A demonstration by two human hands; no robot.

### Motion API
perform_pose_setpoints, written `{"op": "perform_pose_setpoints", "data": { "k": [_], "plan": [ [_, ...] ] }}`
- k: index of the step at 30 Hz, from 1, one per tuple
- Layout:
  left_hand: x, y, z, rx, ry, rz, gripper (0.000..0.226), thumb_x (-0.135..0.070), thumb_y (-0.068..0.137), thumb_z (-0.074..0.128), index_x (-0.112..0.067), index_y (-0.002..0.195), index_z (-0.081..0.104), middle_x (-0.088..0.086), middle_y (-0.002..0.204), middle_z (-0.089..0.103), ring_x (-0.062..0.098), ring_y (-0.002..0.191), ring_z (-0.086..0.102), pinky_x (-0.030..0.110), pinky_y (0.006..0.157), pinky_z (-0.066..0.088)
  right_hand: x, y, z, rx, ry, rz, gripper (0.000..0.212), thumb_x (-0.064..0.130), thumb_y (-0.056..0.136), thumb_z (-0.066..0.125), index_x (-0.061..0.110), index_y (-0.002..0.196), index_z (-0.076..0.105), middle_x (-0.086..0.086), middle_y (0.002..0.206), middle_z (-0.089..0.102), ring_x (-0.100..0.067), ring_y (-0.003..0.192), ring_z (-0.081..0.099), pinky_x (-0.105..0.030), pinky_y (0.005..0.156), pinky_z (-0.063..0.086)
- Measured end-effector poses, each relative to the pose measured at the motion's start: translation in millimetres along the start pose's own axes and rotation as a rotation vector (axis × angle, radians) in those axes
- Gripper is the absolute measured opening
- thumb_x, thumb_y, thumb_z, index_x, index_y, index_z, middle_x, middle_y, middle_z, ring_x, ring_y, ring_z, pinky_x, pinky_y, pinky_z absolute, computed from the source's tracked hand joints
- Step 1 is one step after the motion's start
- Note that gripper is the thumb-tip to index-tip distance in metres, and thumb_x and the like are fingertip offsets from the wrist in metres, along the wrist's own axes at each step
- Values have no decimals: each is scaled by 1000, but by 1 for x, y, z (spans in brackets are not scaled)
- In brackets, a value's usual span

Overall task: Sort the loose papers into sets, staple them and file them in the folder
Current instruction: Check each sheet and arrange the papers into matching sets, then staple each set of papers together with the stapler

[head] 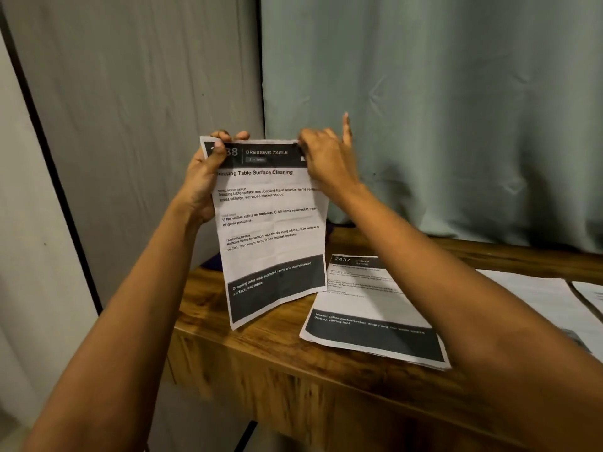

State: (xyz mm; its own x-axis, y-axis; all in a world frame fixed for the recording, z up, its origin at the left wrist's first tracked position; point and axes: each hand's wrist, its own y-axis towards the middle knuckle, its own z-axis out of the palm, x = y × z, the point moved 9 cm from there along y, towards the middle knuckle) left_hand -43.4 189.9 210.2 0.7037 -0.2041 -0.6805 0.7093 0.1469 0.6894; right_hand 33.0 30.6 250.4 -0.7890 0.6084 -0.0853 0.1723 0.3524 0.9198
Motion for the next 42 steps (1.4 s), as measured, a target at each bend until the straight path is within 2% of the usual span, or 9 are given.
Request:
{"op": "perform_pose_setpoints", "data": {
  "k": [3, 7, 10, 17, 22, 28, 32, 36, 42],
  "plan": [
    [-2, 0, -5, -55, -41, 4, 6, -19, 89, 55, -21, 86, 60, 3, 116, 68, 23, 109, 63, 40, 85, 55, -41, -1, -2, 17, 143, 159, 22, 22, 98, 42, 13, 96, 62, -7, 93, 68, -27, 98, 58, -41, 109, 21],
    [-1, 5, -7, -178, -50, -50, 21, -14, 102, 37, -19, 86, 50, -2, 107, 72, 18, 100, 68, 37, 77, 57, -65, 4, 17, 88, 669, 376, 24, 15, 96, 48, 15, 79, 64, 3, 74, 60, -17, 77, 56, -32, 77, 44],
    [2, 9, -16, -275, -48, -116, 26, -17, 103, 34, -21, 83, 51, -4, 103, 73, 18, 97, 69, 36, 73, 58, -70, 2, 41, 146, 902, 587, 29, 27, 95, 47, 24, 68, 57, 7, 71, 60, -17, 77, 58, -44, 80, 52],
    [59, -18, -38, -417, -149, -405, 63, -22, 104, 32, -20, 57, 73, -2, 86, 75, 17, 79, 72, 39, 64, 60, -67, -56, 91, 334, 969, 795, 28, 25, 98, 46, 17, 75, 59, -13, 93, 71, -22, 81, 64, -28, 64, 47],
    [113, -55, -54, -535, -348, -494, 21, -22, 102, 39, -19, 88, 54, 2, 93, 75, 24, 80, 73, 47, 65, 59, -82, -110, 136, 364, 929, 986, 26, 23, 95, 49, 21, 73, 61, -12, 96, 71, -30, 91, 68, -49, 86, 55],
    [165, -82, -66, -563, -408, -550, 21, -25, 101, 41, -20, 84, 52, 1, 96, 75, 21, 81, 73, 45, 61, 59, -89, -169, 169, 383, 877, 1131, 26, 24, 95, 49, 17, 73, 61, -14, 94, 71, -34, 89, 67, -51, 85, 54],
    [185, -96, -78, -611, -378, -585, 18, -23, 103, 38, -19, 90, 50, 1, 117, 68, 23, 82, 73, 44, 59, 59, -85, -191, 174, 424, 770, 1115, 19, 19, 98, 48, 10, 90, 63, -12, 96, 66, -30, 93, 63, -43, 89, 51],
    [193, -104, -87, -661, -224, -663, 13, -22, 104, 34, -19, 102, 47, -2, 128, 60, 24, 89, 66, 44, 54, 59, -92, -191, 178, 531, 478, 965, 22, 5, 91, 51, 12, 71, 55, -13, 88, 58, -29, 89, 57, -36, 78, 46],
    [206, -108, -93, -688, -215, -720, 13, -21, 104, 34, -20, 104, 46, 0, 130, 59, 24, 88, 65, 41, 49, 57, -96, -161, 197, 597, 436, 729, 25, 0, 91, 51, 3, 113, 61, -15, 116, 62, -27, 110, 55, -27, 88, 41]
  ]
}}
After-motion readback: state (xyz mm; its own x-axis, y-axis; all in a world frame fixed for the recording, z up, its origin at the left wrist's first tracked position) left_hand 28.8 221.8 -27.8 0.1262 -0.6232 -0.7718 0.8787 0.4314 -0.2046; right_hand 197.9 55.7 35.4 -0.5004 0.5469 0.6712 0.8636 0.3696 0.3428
